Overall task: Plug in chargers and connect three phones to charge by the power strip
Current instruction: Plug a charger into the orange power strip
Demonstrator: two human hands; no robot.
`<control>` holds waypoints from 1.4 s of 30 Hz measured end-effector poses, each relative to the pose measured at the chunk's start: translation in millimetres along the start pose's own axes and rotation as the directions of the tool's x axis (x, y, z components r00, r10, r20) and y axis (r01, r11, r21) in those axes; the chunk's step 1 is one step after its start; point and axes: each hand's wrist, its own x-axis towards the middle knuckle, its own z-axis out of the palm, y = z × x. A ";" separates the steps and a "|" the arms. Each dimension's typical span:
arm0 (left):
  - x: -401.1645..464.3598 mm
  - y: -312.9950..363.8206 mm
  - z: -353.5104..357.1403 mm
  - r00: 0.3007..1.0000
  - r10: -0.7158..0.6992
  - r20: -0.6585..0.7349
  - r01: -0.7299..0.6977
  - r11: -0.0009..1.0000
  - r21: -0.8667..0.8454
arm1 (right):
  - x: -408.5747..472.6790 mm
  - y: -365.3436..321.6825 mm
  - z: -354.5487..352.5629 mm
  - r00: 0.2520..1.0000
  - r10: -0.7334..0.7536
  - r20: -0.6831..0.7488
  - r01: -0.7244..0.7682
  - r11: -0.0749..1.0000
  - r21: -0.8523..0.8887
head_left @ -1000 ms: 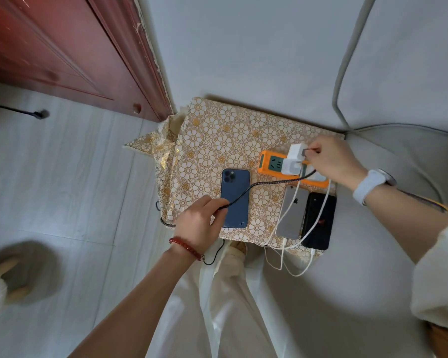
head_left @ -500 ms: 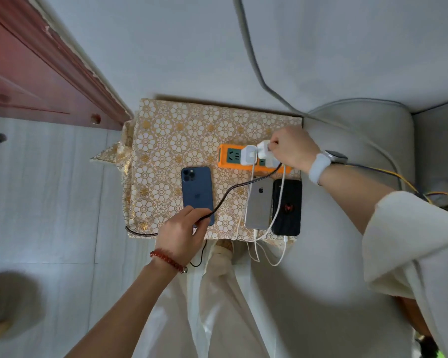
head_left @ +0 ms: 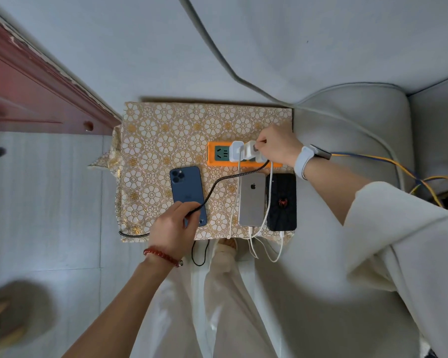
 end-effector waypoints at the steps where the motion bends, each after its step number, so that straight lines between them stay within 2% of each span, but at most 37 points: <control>1: 0.5 0.3 0.5 1.000 -0.004 -0.005 0.004 1.000 0.002 | 1.0 -0.4 0.7 1.000 0.000 0.000 0.000 1.000 0.002; 7: -0.7 -1.1 1.4 1.000 -0.026 0.008 0.026 1.000 0.001 | 1.7 -8.7 9.8 1.000 0.014 -0.023 -0.018 0.984 -0.180; 14: 1.2 -4.4 3.5 0.999 -0.051 0.001 0.051 0.999 0.005 | -2.8 -14.6 15.8 0.992 -0.089 -0.090 0.049 0.925 -0.376; 22: 5.0 -9.7 4.9 0.996 -0.090 -0.005 0.090 0.996 -0.024 | -0.9 -19.6 20.2 0.989 -0.096 -0.108 0.044 0.913 -0.405; 31: 12.7 -12.9 -1.3 0.998 -0.066 0.005 0.067 0.997 -0.045 | -4.7 -19.3 25.9 0.992 -0.060 -0.108 0.013 0.919 -0.394; 42: 9.5 -13.8 5.0 0.994 -0.111 0.002 0.111 0.993 -0.032 | 1.0 -18.7 30.2 0.986 -0.104 -0.134 0.030 0.886 -0.464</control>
